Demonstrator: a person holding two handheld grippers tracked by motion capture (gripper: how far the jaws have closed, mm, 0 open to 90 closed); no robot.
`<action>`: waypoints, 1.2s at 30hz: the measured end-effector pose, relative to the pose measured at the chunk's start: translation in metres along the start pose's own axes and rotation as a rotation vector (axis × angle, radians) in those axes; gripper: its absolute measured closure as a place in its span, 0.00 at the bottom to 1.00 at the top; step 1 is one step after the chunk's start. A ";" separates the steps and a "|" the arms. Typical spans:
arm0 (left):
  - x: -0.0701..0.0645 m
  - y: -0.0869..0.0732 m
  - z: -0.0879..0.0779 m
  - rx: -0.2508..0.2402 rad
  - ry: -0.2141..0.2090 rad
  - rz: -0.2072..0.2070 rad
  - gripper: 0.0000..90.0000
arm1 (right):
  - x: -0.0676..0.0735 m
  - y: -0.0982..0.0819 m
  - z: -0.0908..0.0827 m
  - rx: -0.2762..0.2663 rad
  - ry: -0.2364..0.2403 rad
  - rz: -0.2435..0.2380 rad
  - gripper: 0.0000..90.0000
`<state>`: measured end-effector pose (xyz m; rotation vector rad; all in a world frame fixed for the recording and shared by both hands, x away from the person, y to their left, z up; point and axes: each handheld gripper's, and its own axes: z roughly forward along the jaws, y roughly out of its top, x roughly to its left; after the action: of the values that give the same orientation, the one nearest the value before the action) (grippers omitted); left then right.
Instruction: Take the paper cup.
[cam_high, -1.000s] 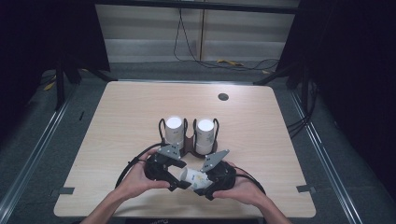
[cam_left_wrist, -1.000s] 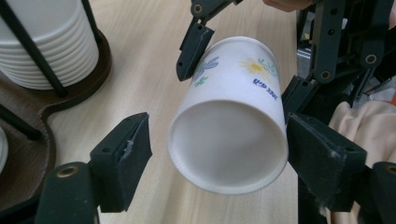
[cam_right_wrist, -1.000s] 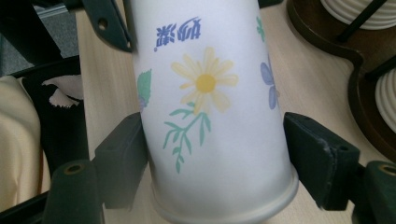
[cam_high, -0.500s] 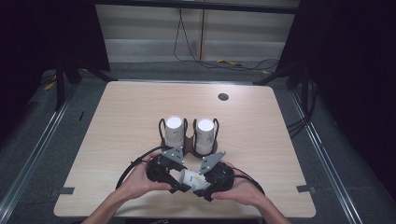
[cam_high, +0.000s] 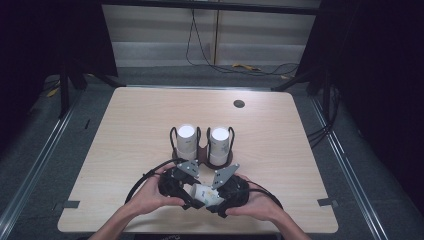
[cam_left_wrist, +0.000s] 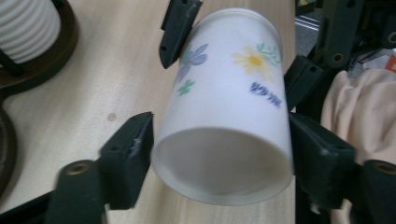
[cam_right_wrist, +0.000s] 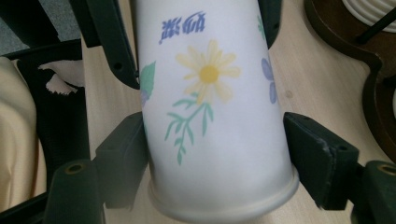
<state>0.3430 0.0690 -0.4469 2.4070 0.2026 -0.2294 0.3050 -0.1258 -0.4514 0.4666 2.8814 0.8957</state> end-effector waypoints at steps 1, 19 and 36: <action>0.000 0.000 0.000 -0.002 0.000 0.002 0.34 | 0.000 0.000 0.000 0.002 -0.001 0.001 0.29; -0.003 -0.001 -0.003 -0.047 0.001 0.020 0.40 | -0.006 -0.007 -0.001 -0.058 0.018 0.043 0.19; -0.003 -0.003 -0.007 -0.138 0.027 0.019 0.40 | -0.014 -0.025 -0.015 -0.183 0.013 0.154 0.15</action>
<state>0.3406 0.0758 -0.4429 2.2748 0.2012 -0.1692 0.3091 -0.1579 -0.4529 0.6726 2.7702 1.1763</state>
